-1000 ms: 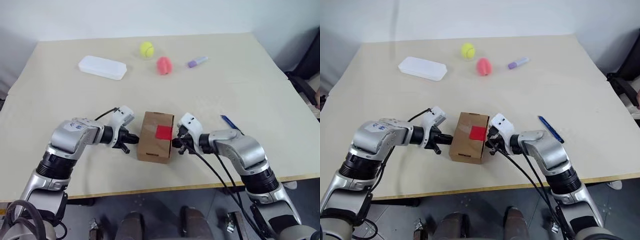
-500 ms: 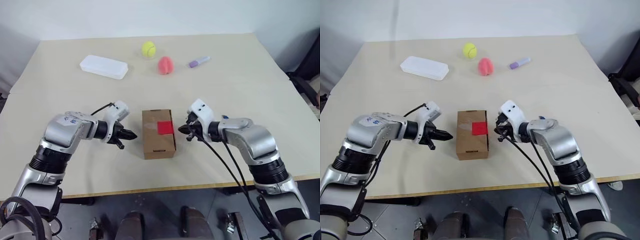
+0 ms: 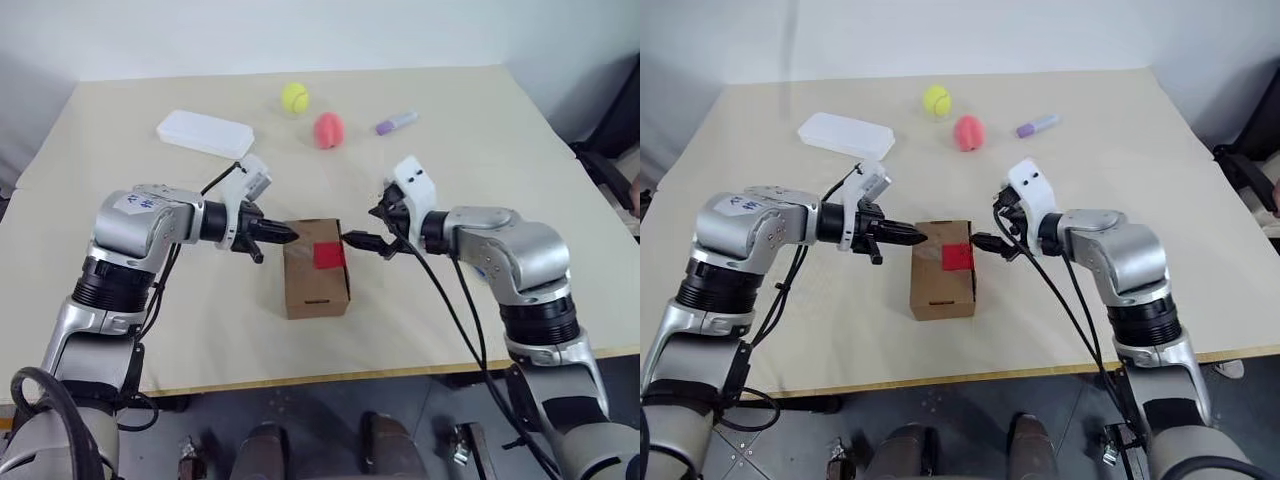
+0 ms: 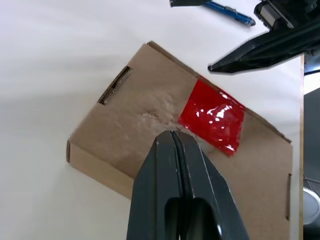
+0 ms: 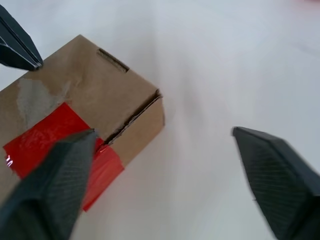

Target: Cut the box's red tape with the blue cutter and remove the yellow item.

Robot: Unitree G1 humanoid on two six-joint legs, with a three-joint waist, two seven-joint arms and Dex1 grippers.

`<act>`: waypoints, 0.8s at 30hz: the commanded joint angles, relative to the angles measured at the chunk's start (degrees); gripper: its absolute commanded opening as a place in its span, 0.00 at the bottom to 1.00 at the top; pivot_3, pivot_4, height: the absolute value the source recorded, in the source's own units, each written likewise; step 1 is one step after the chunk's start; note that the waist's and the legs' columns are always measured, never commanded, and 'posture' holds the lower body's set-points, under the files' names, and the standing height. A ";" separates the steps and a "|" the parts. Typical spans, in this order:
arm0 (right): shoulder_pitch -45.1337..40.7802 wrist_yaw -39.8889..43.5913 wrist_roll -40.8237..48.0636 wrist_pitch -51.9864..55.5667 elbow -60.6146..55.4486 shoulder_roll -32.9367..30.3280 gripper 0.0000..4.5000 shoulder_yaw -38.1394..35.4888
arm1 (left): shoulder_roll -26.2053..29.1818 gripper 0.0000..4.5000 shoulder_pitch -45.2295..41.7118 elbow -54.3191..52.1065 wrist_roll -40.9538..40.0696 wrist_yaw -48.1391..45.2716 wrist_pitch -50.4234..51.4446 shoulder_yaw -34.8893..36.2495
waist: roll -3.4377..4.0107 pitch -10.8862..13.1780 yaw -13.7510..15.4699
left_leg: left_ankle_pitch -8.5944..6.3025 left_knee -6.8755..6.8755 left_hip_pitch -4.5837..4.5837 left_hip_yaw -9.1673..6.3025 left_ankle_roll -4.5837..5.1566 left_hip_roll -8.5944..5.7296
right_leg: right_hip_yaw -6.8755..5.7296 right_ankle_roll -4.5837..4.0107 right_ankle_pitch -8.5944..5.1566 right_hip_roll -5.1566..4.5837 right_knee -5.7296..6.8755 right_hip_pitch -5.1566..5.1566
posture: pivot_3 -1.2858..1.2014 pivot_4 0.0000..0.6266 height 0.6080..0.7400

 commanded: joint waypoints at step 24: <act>8.94 6.00 -5.70 -7.99 -0.71 -13.07 0.99 13.30 | -0.79 0.00 0.74 -0.73 5.83 -4.07 -4.78 -6.76 | -0.17 -0.16 0.15 | -0.04 0.15 0.10 0.01 0.07 0.01 | 0.02 0.00 0.00 -0.02 0.00 0.14 | 0.52 0.24 1.00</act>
